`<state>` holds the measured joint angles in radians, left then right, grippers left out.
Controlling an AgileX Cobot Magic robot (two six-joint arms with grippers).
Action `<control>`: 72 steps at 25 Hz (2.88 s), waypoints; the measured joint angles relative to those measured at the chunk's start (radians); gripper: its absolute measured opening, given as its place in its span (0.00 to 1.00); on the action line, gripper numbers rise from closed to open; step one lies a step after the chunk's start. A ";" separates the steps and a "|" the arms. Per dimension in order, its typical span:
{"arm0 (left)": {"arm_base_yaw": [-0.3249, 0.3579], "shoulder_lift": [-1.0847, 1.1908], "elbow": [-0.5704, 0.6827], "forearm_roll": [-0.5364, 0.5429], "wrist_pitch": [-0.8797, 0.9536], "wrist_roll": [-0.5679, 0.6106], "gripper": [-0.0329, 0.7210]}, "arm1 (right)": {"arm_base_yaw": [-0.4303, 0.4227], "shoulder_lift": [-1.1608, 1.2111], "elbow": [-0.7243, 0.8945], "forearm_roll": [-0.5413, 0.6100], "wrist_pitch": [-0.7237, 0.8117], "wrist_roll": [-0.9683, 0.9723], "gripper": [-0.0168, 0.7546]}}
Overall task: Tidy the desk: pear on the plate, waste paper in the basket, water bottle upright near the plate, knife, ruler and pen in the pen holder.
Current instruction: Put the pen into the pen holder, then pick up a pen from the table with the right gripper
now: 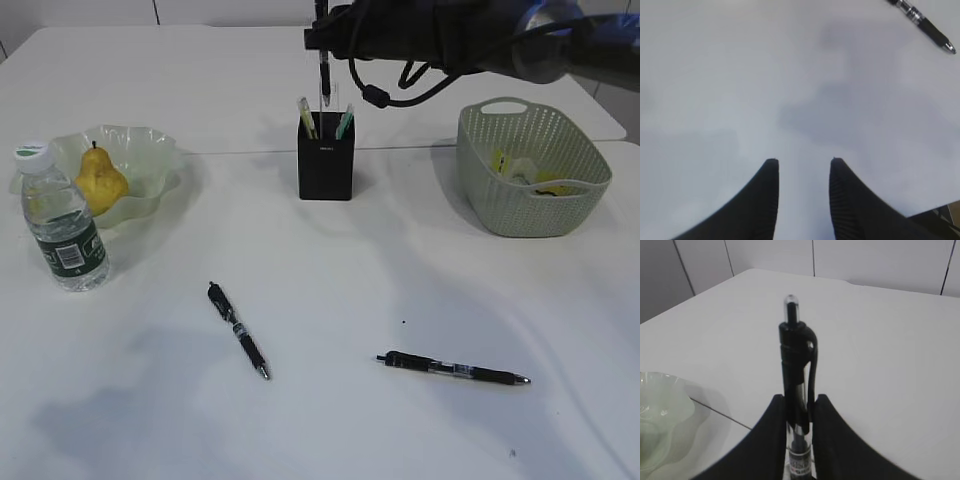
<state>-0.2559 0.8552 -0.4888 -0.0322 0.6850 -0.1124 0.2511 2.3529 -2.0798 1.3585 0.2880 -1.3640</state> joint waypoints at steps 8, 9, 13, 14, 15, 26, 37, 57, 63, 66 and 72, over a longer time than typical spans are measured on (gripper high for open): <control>0.000 0.000 0.000 0.005 -0.019 0.000 0.36 | 0.000 0.061 -0.010 0.054 -0.009 -0.034 0.20; 0.000 0.000 0.000 0.005 -0.019 0.000 0.36 | 0.000 0.065 -0.010 0.056 -0.010 -0.035 0.20; 0.000 0.000 0.000 0.007 -0.022 0.000 0.36 | 0.000 0.085 -0.016 0.075 -0.013 -0.036 0.20; 0.000 0.000 0.000 0.007 -0.022 0.000 0.36 | 0.000 0.090 -0.016 0.079 -0.013 -0.036 0.20; 0.000 0.000 0.000 0.007 -0.022 0.000 0.36 | 0.000 0.096 -0.016 0.086 -0.013 -0.036 0.20; 0.000 0.000 0.000 0.007 -0.022 0.000 0.36 | 0.000 0.106 -0.016 0.109 -0.017 -0.036 0.22; 0.000 0.000 0.000 0.007 -0.022 0.000 0.36 | 0.000 0.106 -0.016 0.116 -0.017 -0.037 0.32; 0.000 0.000 0.000 0.013 -0.022 0.000 0.36 | -0.071 0.067 -0.018 -0.110 0.298 0.145 0.33; 0.000 0.000 0.000 0.018 -0.022 0.000 0.36 | -0.093 0.032 -0.018 -0.411 0.408 0.451 0.33; 0.000 0.000 0.000 0.019 -0.022 0.000 0.36 | -0.097 -0.004 -0.018 -0.539 0.464 0.575 0.33; 0.000 0.000 0.000 0.022 -0.024 0.000 0.36 | -0.099 -0.088 -0.018 -0.706 0.604 0.707 0.33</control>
<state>-0.2559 0.8552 -0.4888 -0.0104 0.6612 -0.1124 0.1518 2.2653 -2.0983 0.6529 0.8920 -0.6572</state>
